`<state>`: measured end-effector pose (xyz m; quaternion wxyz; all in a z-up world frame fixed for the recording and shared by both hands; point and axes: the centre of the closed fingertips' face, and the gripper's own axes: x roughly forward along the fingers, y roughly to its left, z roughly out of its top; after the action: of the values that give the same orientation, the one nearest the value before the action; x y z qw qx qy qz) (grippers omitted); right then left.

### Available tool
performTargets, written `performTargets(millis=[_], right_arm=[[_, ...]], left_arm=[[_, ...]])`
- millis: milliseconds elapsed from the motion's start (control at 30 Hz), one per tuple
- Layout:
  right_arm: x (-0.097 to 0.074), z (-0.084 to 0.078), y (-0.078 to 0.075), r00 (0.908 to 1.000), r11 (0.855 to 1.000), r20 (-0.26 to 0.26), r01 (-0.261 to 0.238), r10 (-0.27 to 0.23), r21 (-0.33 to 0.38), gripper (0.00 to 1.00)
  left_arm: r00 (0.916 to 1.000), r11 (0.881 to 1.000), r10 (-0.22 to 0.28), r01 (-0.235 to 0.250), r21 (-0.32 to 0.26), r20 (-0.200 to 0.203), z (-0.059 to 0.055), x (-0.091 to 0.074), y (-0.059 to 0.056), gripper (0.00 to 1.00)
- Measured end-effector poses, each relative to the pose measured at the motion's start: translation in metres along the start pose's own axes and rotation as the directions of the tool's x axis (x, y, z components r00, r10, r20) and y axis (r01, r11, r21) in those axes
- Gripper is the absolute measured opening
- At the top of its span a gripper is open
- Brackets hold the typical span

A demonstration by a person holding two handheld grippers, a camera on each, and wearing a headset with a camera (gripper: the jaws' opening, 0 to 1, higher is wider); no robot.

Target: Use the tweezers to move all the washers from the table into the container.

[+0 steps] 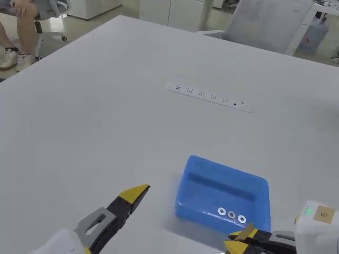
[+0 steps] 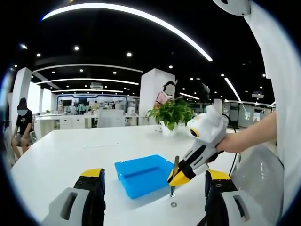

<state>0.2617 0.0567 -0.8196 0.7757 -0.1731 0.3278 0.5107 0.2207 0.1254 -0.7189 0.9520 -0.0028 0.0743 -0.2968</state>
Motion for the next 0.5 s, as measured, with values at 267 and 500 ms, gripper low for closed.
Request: performTargets(millis=[267, 500], right_arm=[[0.002, 0.001, -0.003, 0.9994, 0.999, -0.011, 0.034, -0.034, 0.013, 0.03], [-0.003, 0.011, -0.004, 0.9990, 0.998, 0.029, 0.032, -0.034, 0.055, 0.03]], left_arm=[[1.0000, 1.000, 0.004, -0.004, -0.006, 0.002, 0.000, 0.000, 0.001, 0.90], [1.0000, 1.000, 0.004, -0.004, -0.007, -0.001, 0.000, 0.001, 0.001, 0.89]])
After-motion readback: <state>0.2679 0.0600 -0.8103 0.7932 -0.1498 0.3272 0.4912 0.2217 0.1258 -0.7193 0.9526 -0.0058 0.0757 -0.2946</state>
